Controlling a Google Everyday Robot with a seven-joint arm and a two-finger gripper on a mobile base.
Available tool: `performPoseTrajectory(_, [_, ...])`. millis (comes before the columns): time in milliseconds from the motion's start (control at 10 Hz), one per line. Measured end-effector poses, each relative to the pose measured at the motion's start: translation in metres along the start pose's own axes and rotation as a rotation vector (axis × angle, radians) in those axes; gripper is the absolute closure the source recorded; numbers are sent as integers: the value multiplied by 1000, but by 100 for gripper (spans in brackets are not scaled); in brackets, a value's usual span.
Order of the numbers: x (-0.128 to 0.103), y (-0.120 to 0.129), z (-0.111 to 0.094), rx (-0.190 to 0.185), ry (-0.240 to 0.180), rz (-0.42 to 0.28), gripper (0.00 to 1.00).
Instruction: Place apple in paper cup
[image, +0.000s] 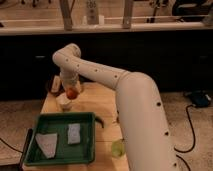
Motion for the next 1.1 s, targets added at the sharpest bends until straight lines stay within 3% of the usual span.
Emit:
performPoseTrajectory(600, [2,-22,6,9,-25,-47,99])
performPoseTrajectory(900, [0,-28,10,20,-47,-62,78])
performPoseTrajectory(1100, [-1,-30,12,26,-54,-72,56])
